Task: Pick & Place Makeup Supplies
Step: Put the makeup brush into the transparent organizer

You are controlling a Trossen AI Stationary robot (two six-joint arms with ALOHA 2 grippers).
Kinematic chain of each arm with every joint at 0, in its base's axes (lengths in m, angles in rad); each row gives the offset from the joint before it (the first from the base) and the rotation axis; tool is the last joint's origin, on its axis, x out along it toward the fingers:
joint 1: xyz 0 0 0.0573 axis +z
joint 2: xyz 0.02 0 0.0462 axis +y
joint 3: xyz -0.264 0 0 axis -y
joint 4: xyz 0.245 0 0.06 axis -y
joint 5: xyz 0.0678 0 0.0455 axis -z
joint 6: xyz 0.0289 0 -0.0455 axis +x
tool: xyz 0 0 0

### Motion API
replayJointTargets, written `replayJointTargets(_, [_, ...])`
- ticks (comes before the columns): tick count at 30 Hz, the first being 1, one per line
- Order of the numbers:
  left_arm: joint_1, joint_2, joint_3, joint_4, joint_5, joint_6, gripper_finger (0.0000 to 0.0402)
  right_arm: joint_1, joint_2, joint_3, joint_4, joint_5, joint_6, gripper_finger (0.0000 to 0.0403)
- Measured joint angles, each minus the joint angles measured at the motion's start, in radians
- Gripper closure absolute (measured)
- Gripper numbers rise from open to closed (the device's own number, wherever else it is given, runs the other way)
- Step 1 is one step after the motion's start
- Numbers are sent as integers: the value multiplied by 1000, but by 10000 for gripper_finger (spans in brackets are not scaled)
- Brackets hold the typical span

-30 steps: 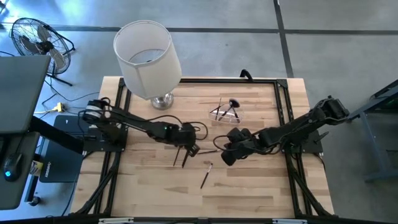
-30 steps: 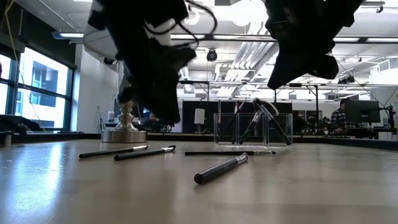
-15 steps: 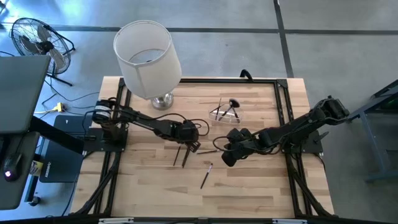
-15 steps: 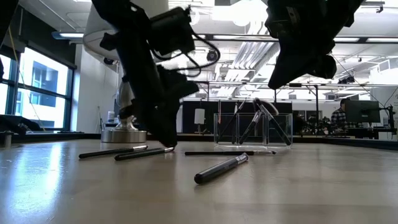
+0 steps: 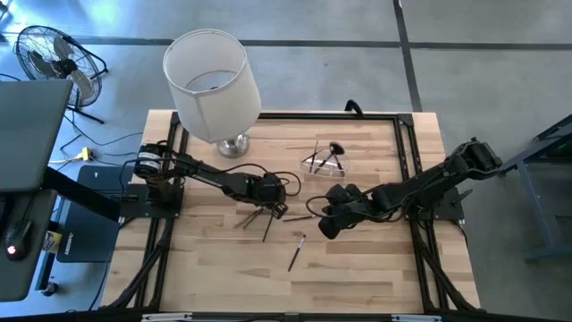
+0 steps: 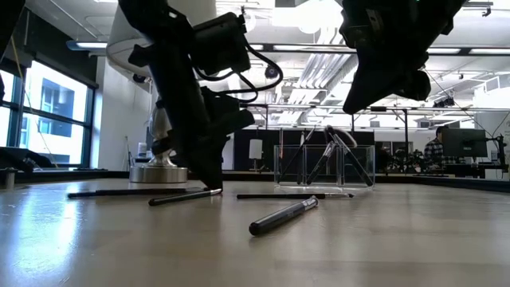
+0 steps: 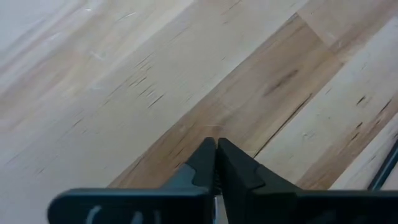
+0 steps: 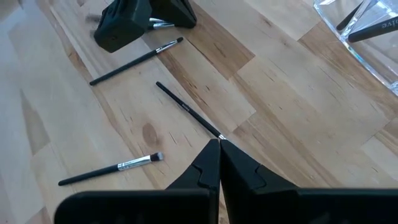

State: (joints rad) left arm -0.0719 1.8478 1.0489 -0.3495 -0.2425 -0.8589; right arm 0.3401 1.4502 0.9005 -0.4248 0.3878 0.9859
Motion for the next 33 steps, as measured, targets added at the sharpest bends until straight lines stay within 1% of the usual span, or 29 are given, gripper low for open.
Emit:
replayJointTargets(7, [0, -25, -3, 2, 26, 4, 400, 0, 0, 0, 0, 8, 0, 396])
replayJointTargets(12, [-11, -101, -5, 3, 27, -2, 401, 0, 0, 0, 1, 36, 0, 398])
replayJointTargets(17, [-39, -179, -4, 3, -56, 0, 401, 0, 0, 0, 4, 57, 0, 399])
replayJointTargets(21, [-72, -257, -4, 10, -144, 22, 401, 0, 0, 0, 32, 89, -1, 391])
replayJointTargets(23, [-85, -283, -2, 71, -197, 50, 401, 0, 0, 0, 55, 104, -5, 382])
replayJointTargets(25, [-101, -324, -5, 96, -237, 91, 401, 0, 0, 0, 88, 89, -34, 369])
replayJointTargets(26, [-102, -340, -6, 135, -252, 119, 401, 0, 0, 0, 110, 77, -58, 362])
replayJointTargets(28, [-105, -355, 2, 226, -267, 162, 401, 0, 2, 0, 158, 74, -105, 344])
replayJointTargets(30, [-106, -380, -6, 246, -286, 208, 401, 0, 9, 0, 228, 77, -158, 325])
replayJointTargets(33, [-105, -387, 0, 381, -298, 278, 401, 0, 11, 0, 344, 84, -243, 298])
